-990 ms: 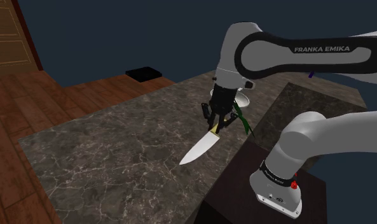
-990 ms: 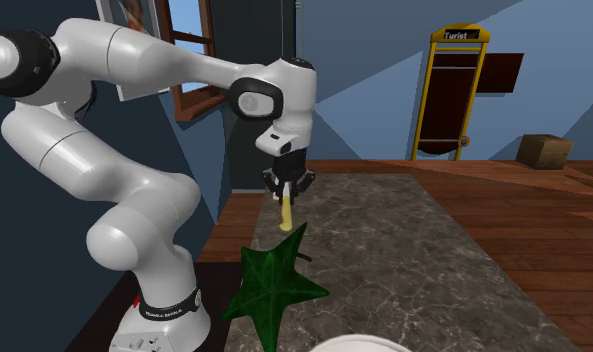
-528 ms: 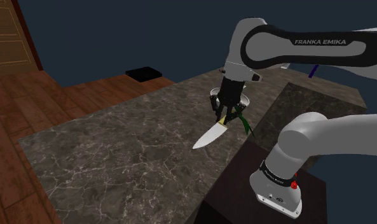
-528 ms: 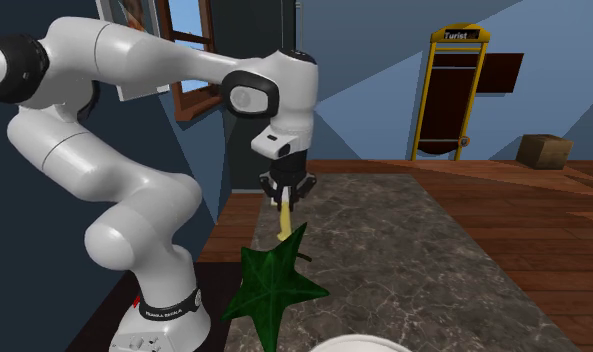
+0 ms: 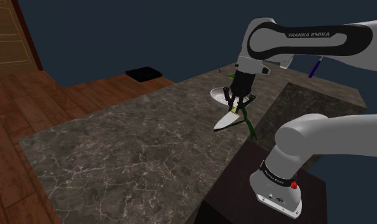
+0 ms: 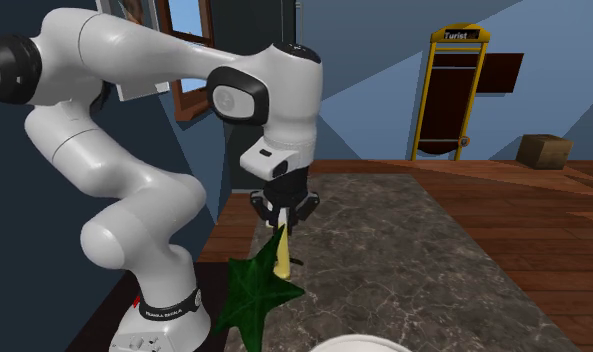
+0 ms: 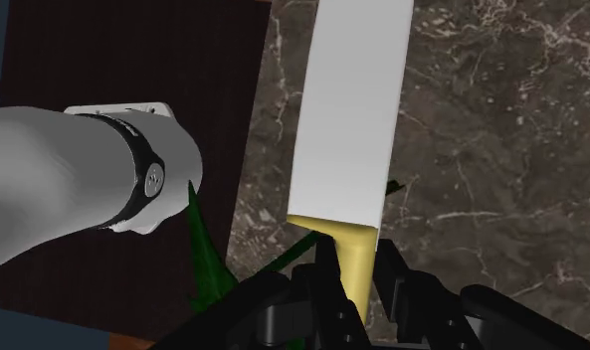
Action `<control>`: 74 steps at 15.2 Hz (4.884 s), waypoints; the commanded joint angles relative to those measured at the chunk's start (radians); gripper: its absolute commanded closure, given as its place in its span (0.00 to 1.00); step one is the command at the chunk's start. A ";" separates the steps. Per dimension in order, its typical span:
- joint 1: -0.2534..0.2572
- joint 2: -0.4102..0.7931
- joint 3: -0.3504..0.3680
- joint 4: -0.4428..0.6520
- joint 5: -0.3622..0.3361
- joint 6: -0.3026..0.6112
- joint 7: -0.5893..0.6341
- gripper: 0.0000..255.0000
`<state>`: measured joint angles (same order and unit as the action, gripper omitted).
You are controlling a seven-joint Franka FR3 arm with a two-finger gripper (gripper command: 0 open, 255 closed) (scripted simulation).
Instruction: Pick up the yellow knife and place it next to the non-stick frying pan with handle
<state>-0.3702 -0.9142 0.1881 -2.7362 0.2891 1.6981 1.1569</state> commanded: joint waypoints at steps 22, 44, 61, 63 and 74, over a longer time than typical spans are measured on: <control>-0.261 0.543 -0.435 0.375 -0.334 0.122 -0.520 1.00; -0.482 1.369 -0.616 1.343 -0.134 -0.072 -0.963 1.00; -0.636 1.718 -0.584 1.761 -0.047 -0.146 -1.014 1.00; -0.631 1.717 -0.584 1.733 -0.046 -0.119 -1.016 1.00; -0.620 1.726 -0.582 1.659 -0.042 -0.039 -1.022 1.00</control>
<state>-0.9905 0.8117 -0.3937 -1.0764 0.2475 1.6580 0.1351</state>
